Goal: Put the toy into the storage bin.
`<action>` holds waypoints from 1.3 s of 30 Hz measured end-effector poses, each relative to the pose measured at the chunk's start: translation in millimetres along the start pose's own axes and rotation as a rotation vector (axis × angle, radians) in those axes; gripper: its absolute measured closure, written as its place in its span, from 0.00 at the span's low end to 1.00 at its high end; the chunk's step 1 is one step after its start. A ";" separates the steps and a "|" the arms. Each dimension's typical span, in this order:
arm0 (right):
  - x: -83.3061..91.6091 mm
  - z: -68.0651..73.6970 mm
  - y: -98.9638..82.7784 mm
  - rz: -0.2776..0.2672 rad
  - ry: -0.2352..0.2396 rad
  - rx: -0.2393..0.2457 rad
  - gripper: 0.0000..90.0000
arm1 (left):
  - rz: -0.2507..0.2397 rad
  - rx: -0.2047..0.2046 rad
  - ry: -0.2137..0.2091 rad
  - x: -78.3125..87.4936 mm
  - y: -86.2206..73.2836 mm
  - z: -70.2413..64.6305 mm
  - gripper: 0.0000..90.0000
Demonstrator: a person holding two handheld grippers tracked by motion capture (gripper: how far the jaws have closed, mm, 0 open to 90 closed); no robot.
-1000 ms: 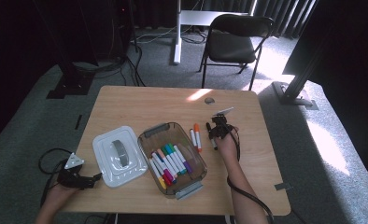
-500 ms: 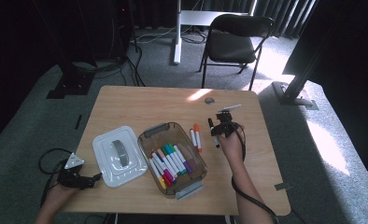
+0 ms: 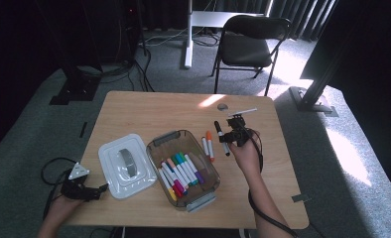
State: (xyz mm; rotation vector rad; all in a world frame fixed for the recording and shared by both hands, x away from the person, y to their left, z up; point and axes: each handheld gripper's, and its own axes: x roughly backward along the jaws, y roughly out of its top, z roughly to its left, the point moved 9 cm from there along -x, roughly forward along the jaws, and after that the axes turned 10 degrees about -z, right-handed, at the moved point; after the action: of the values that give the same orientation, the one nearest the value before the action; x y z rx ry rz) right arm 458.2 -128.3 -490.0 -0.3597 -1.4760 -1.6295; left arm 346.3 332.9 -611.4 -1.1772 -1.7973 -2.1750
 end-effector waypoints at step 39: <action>-10.2 129.3 -33.9 0.082 0.218 0.231 0.85 | -0.003 0.001 0.001 -0.3 0.3 0.0 0.02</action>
State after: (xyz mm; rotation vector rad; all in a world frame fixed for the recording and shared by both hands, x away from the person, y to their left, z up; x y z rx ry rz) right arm 395.2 -9.9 -486.9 -0.1075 -1.4444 -1.3700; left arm 346.6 332.6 -611.4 -1.1742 -1.8011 -2.1755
